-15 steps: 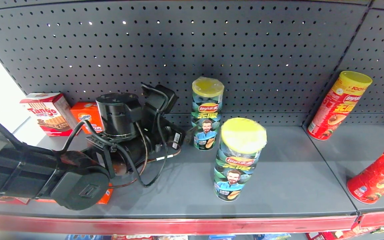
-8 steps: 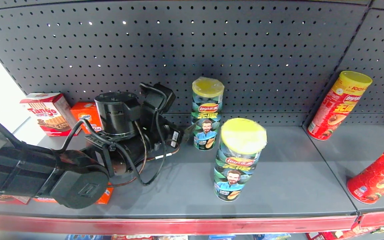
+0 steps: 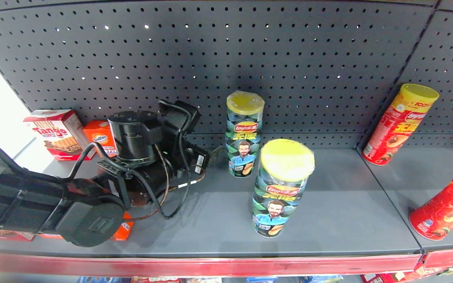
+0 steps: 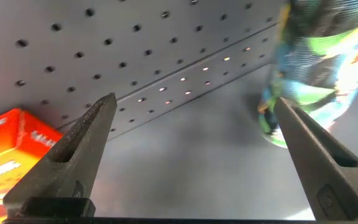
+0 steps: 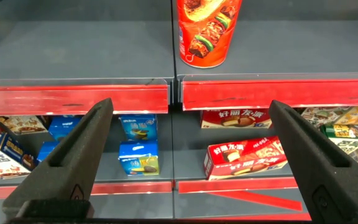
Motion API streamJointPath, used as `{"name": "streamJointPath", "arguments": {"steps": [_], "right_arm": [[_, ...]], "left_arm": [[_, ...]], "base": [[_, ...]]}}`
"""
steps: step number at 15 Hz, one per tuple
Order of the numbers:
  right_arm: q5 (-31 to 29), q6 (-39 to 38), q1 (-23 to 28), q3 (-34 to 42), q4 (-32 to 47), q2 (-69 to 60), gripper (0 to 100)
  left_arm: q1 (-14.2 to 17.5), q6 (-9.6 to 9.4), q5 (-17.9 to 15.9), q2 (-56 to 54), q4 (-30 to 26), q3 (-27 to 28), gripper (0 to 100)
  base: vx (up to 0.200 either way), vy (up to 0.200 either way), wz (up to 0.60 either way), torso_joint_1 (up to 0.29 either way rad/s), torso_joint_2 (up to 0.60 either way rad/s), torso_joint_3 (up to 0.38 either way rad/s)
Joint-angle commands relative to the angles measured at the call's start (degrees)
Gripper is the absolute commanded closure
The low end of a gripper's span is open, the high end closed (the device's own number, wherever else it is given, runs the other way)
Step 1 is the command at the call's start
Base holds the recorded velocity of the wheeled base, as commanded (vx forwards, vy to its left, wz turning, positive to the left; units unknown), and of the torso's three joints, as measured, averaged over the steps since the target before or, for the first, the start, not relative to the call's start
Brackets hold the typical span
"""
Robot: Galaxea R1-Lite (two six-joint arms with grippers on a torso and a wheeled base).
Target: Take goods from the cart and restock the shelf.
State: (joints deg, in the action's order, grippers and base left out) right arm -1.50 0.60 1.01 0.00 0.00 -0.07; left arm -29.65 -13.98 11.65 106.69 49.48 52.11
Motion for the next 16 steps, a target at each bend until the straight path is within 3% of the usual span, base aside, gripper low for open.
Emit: {"name": "streamJointPath", "arguments": {"steps": [1,16], "right_arm": [[0.01,0.02,-0.05,0.0,0.0,0.07,0],[0.01,0.02,-0.05,0.0,0.0,0.07,0]], "left_arm": [[0.91,-0.08,0.74,0.1,-0.26,0.18,0],[-1.11,-0.61,0.65,8.36,-1.49,8.62,0]], "base": [[0.0,0.0,0.0,0.0,0.0,0.0],[0.0,0.0,0.0,0.0,0.0,0.0]]}}
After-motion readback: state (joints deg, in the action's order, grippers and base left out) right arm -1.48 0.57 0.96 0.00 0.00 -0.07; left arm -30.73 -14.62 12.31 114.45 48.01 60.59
